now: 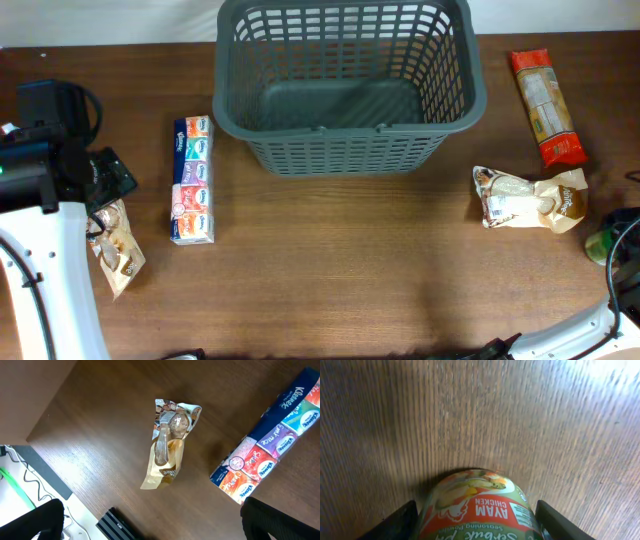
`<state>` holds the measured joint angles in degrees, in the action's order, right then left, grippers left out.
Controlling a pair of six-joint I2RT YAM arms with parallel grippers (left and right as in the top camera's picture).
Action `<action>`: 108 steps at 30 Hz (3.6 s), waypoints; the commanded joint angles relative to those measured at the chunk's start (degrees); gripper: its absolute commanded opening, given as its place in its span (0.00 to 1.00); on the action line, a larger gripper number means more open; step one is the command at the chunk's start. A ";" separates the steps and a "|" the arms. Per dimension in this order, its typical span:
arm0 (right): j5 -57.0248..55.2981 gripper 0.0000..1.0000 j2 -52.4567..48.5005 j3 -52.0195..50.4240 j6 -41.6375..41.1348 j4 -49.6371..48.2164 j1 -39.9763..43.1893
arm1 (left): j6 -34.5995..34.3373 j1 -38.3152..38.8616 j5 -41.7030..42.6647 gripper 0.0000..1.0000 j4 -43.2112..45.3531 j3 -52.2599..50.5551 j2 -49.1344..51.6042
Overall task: Pack container
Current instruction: 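Close the right gripper on the green-lidded jar and lift it, then carry the jar with the right gripper over the grey basket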
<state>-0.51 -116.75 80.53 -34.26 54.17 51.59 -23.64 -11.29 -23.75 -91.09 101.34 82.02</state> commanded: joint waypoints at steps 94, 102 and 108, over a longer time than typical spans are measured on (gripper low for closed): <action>4.98 0.05 -16.63 50.60 29.27 18.27 -63.63 | -0.11 -0.26 0.63 1.00 -0.07 -0.04 0.15; 5.01 0.05 -19.74 50.56 29.29 20.70 -63.63 | -0.11 -0.26 0.63 1.00 -0.07 -0.04 0.15; 5.01 0.28 -19.82 50.56 29.29 21.20 -63.63 | -0.11 -0.26 0.63 1.00 -0.07 -0.04 0.15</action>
<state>4.10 -136.97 130.19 -4.54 74.96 -12.14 -23.62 -11.29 -23.33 -91.09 101.34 82.02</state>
